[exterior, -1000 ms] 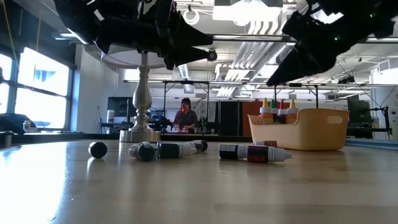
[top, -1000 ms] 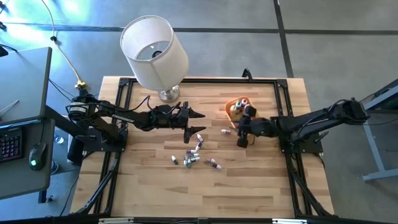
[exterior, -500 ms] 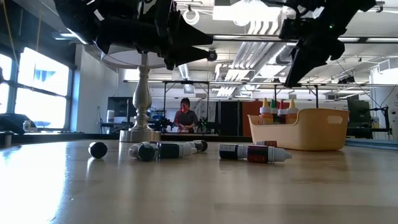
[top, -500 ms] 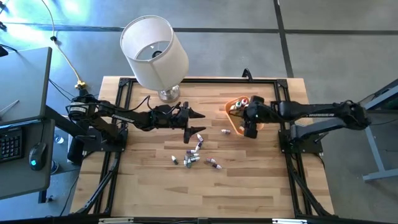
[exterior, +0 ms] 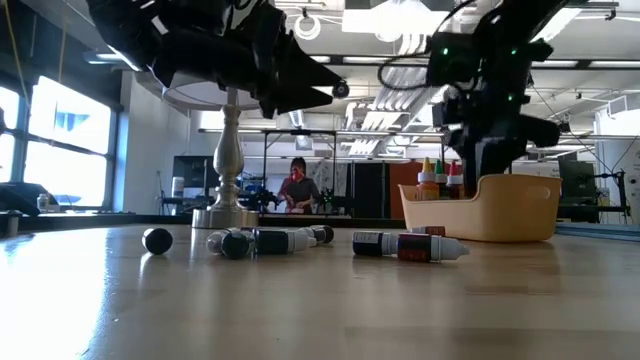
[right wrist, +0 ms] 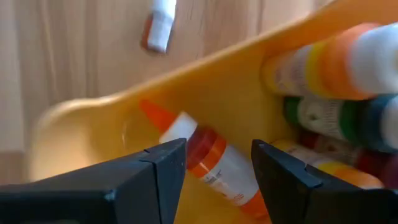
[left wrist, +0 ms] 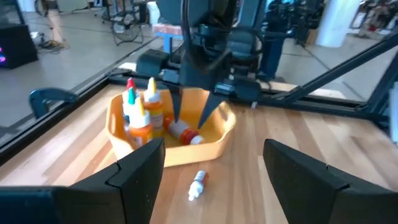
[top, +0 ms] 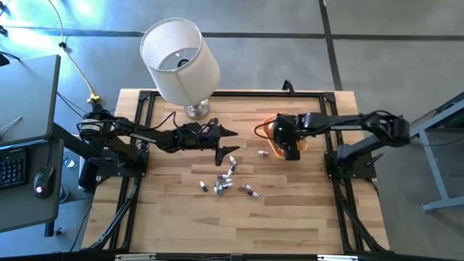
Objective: Pick & Place food coloring
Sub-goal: Put the large orange food coloring bottle into the yellow bin
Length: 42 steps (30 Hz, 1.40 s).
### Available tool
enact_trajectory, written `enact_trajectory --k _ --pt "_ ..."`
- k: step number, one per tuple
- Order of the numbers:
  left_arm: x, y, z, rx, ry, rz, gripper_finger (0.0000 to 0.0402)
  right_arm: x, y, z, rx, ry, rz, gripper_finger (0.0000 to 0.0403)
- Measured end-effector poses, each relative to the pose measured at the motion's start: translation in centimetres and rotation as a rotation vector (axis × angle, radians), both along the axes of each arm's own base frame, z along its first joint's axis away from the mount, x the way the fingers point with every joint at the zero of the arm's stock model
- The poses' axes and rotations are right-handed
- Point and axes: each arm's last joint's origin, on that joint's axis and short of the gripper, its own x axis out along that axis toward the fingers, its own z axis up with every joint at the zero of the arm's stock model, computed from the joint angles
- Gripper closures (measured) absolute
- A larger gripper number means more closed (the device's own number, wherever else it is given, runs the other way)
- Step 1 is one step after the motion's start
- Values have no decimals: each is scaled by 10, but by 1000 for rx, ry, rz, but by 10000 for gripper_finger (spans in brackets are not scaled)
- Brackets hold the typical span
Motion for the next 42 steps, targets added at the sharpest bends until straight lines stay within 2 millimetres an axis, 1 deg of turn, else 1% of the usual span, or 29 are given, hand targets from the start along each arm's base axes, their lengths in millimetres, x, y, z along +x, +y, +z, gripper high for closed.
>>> enact_trajectory --k 5,11,15,23,25,28,30,32,35,37,39,42 --pt "0 1 -2 37 24 10 133 8 -6 -23 55 109 61 229" --pt "0 1 -2 53 29 10 133 16 -11 -41 -4 180 138 229" --pt "0 1 -2 53 29 10 133 17 -12 -42 -36 184 138 238" --pt "0 1 -2 55 29 10 133 17 -12 -41 -34 169 125 291" --pt "0 1 -2 55 28 10 133 18 -12 -36 -28 165 104 294" --pt "0 1 -2 53 27 10 133 21 -11 -21 -17 166 69 296" --pt "0 1 -2 52 26 10 133 25 -10 -5 -18 144 53 300" --pt "0 1 -2 52 26 10 133 31 -9 16 -27 86 31 310" --pt "0 1 -2 51 26 10 133 35 -7 41 -28 36 -3 335" --pt "0 1 -2 48 25 10 133 35 -7 54 -26 3 -15 352" --pt "0 1 -2 47 25 10 133 35 -7 60 -30 -23 -15 362" --pt "0 1 -2 31 24 12 133 34 -7 57 -22 1 -15 358"
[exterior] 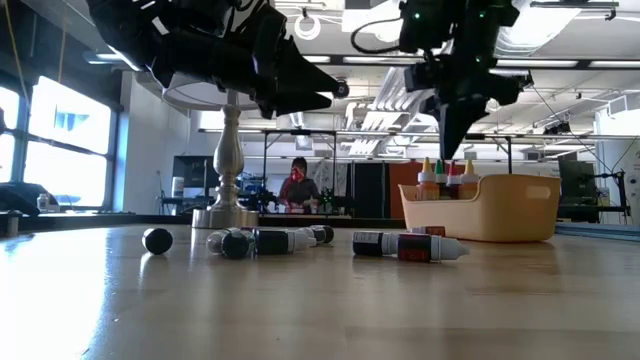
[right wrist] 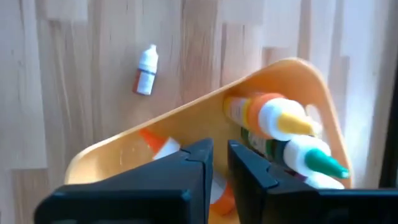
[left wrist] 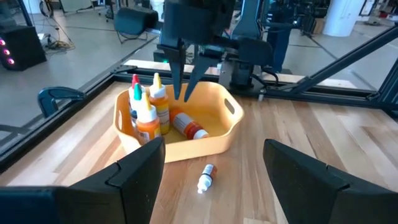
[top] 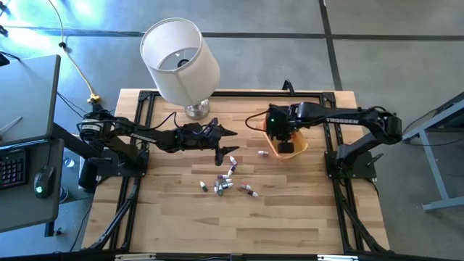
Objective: Pick & Place food coloring
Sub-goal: Put the large orange food coloring bottle into the yellow bin
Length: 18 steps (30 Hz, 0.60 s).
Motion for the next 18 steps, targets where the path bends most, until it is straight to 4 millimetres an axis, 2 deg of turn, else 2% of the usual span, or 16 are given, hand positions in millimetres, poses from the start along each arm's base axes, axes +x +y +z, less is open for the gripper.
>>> enact_trajectory --k 4,9,15,18 --pt "0 0 0 -10 1 -1 133 -5 2 -15 13 33 28 321" --pt "0 0 0 -10 -2 -1 133 -21 6 -49 36 125 86 263" --pt "0 0 1 -9 -15 -1 133 -27 5 -86 -83 59 209 218" --pt "0 0 1 -9 -15 0 133 -34 3 -96 -47 46 229 208"
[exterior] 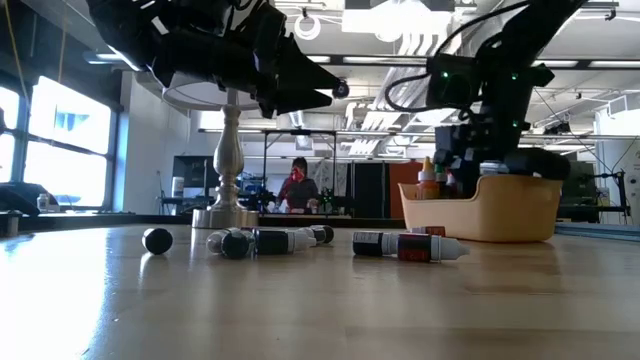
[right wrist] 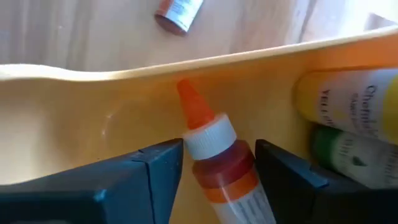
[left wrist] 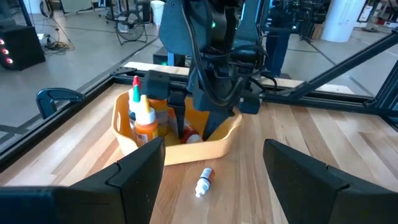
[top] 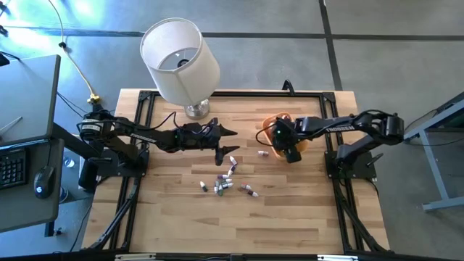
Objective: Pick & Place food coloring
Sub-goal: Put the large orange food coloring bottle into the yellow bin
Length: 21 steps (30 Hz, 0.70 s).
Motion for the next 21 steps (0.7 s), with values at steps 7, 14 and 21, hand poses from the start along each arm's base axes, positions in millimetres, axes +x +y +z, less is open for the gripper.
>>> enact_trajectory --k 7,14,21 --pt "0 0 0 1 0 2 133 -10 -6 -11 81 -3 -28 206" --pt "0 0 0 4 1 2 133 -10 -10 -11 100 -27 -38 231" --pt "0 0 0 4 1 2 133 -3 -14 1 101 -58 -116 282"
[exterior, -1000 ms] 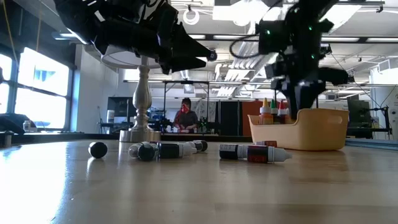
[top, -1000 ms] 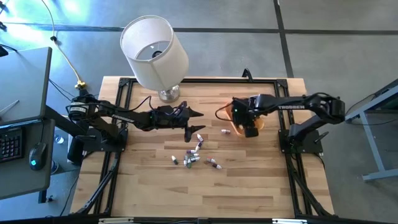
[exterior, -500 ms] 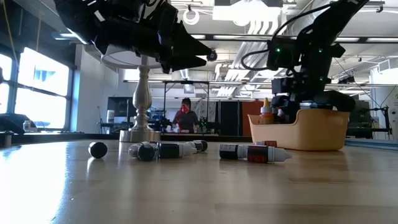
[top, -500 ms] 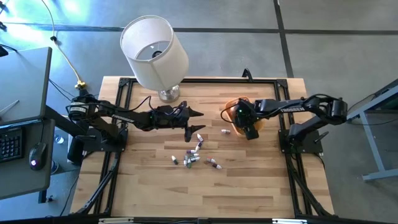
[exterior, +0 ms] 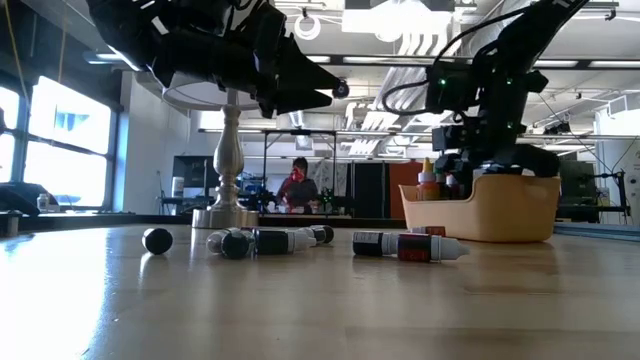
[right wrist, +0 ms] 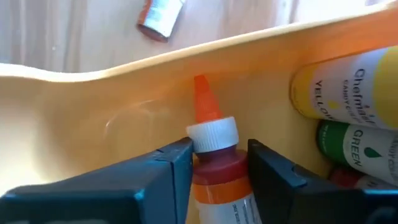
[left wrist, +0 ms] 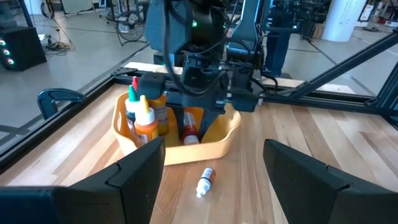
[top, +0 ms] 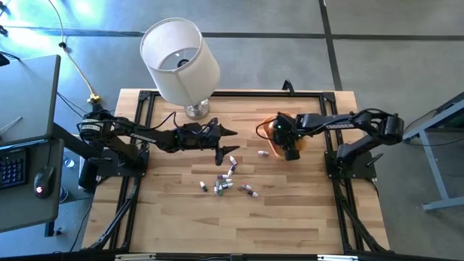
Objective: Pick & Place food coloring
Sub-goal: Put the large orange food coloring bottle into the yellow bin
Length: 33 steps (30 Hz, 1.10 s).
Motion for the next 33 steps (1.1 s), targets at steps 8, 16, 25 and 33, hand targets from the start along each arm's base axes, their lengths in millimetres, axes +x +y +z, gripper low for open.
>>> enact_trajectory --k 8,16,25,33 --pt "0 0 -1 3 7 -1 133 17 -5 42 6 -65 -63 301" --pt "0 0 -3 2 30 -1 133 20 -6 46 39 -79 -193 348" --pt "-1 0 -4 0 47 -4 133 17 -9 21 9 29 -242 266" --pt "-1 0 -4 0 47 -4 133 22 -24 8 -33 19 -295 206"
